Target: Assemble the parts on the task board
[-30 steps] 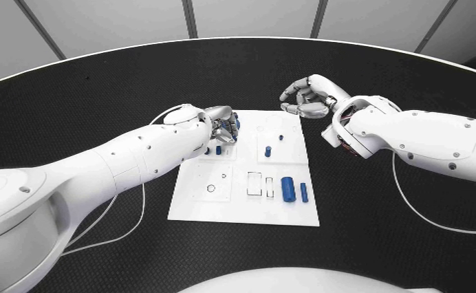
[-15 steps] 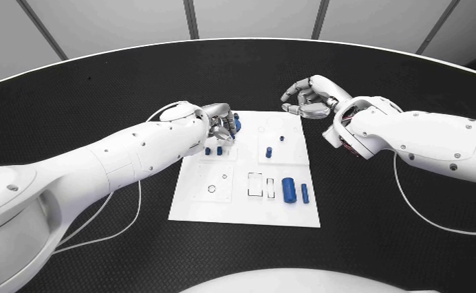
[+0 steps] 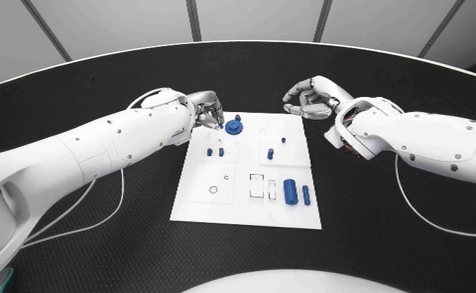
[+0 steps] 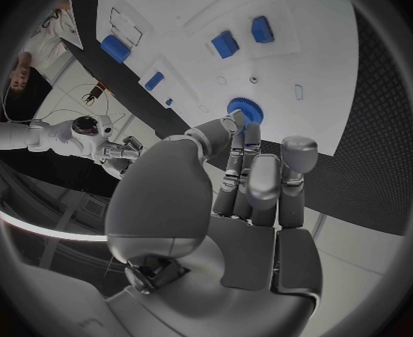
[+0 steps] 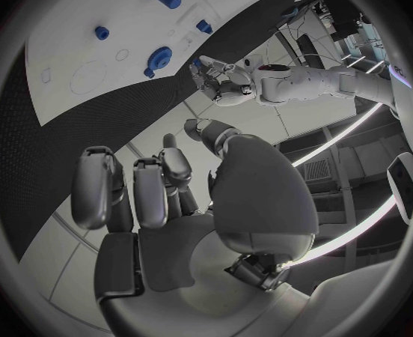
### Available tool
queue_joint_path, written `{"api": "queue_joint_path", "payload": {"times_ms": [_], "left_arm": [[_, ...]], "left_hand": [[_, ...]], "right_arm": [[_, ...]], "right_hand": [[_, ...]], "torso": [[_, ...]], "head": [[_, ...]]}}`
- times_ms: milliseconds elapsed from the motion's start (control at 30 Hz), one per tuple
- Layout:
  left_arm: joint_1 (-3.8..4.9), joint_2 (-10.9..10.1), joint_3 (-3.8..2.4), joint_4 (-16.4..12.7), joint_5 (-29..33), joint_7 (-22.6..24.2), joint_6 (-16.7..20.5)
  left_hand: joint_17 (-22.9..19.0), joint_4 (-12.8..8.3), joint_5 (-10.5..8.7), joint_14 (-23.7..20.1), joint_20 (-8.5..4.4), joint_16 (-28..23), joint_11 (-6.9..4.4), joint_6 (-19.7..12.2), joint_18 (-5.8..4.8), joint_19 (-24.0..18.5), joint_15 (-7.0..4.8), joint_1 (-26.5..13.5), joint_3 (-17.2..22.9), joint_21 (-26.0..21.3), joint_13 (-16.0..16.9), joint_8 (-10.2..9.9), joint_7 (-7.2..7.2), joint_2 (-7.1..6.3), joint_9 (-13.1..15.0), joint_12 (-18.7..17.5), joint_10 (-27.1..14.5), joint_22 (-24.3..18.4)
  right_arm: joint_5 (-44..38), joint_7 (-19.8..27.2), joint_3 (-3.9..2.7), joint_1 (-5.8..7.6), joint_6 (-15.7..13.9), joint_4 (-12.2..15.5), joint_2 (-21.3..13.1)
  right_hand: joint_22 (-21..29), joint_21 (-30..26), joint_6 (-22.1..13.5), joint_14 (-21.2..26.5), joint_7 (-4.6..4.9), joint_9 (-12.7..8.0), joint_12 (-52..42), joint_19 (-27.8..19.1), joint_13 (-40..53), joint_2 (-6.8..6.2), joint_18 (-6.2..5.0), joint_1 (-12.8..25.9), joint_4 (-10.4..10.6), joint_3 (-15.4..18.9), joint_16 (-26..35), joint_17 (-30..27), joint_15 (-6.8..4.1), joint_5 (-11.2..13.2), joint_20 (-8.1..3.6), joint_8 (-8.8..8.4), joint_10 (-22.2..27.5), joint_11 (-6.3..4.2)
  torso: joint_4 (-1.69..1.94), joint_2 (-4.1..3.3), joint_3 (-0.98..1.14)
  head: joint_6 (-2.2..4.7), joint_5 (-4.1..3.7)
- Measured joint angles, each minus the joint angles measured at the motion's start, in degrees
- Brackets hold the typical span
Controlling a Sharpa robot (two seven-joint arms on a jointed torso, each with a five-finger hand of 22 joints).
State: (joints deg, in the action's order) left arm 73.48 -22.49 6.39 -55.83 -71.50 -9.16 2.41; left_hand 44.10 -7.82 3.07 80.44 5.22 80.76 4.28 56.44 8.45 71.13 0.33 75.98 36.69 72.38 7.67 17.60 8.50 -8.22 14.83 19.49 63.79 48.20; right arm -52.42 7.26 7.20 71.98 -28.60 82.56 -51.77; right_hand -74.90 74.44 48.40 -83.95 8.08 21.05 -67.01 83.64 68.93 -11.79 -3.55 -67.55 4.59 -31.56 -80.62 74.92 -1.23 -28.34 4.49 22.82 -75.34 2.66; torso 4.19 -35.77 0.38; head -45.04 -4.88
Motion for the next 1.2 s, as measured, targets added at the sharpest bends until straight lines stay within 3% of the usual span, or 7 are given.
{"api": "queue_joint_path", "payload": {"times_ms": [300, 533, 1200], "left_arm": [[0.33, -1.6, 0.00, -0.4, 0.9, -0.2, -1.0], [0.25, -1.4, 0.01, 0.5, 0.7, 0.0, -1.2], [-1.52, 0.6, 0.03, 2.9, 0.4, 0.2, -2.1]], "left_hand": [[-0.4, 0.0, 0.00, 0.0, 0.00, -0.2, 0.00, 0.0, 0.00, 0.0, 0.00, 0.0, 0.0, 0.2, 0.0, 0.0, 0.00, 0.00, 0.0, 0.0, 0.0, 0.2], [-0.5, 0.0, 0.00, 0.0, 0.00, -0.2, 0.00, 0.0, 0.00, 0.0, 0.00, 0.0, 0.0, 0.2, 0.0, 0.0, 0.00, 0.00, 0.0, 0.0, 0.0, 0.3], [-0.7, -0.2, 0.00, 0.0, 0.00, -0.2, 0.00, 0.0, 0.00, 0.0, 0.00, 0.0, 0.2, 0.2, 0.0, 0.0, -0.01, -0.03, 0.0, 0.0, 0.0, 0.3]], "right_arm": [[0.0, 0.1, 0.00, 0.00, 0.0, 0.0, 0.0], [0.0, 0.1, 0.00, -0.01, 0.0, 0.1, 0.0], [0.0, 0.0, 0.00, -0.01, -0.1, 0.5, -0.3]], "right_hand": [[0.0, 0.0, 0.0, 0.0, 0.00, 0.0, 0.0, 0.0, 0.0, 0.00, 0.01, 0.0, 0.0, 0.0, 0.0, 0.0, 0.00, 0.0, 0.00, 0.00, 0.0, 0.00], [0.0, 0.0, 0.0, 0.0, 0.00, 0.0, 0.0, 0.0, 0.0, 0.00, 0.00, 0.0, 0.0, 0.0, 0.0, 0.0, 0.00, 0.0, 0.00, 0.00, 0.0, 0.00], [0.0, 0.0, 0.0, 0.0, 0.00, 0.0, 0.0, 0.0, 0.0, 0.00, 0.00, 0.0, 0.0, 0.0, 0.0, 0.0, 0.00, 0.0, 0.00, 0.00, 0.0, 0.00]], "torso": [[-0.01, -0.11, -0.09], [-0.08, -0.22, -0.08], [-0.18, -0.27, 0.01]], "head": [[0.17, 0.27], [0.25, 0.62], [-0.42, 0.68]]}}
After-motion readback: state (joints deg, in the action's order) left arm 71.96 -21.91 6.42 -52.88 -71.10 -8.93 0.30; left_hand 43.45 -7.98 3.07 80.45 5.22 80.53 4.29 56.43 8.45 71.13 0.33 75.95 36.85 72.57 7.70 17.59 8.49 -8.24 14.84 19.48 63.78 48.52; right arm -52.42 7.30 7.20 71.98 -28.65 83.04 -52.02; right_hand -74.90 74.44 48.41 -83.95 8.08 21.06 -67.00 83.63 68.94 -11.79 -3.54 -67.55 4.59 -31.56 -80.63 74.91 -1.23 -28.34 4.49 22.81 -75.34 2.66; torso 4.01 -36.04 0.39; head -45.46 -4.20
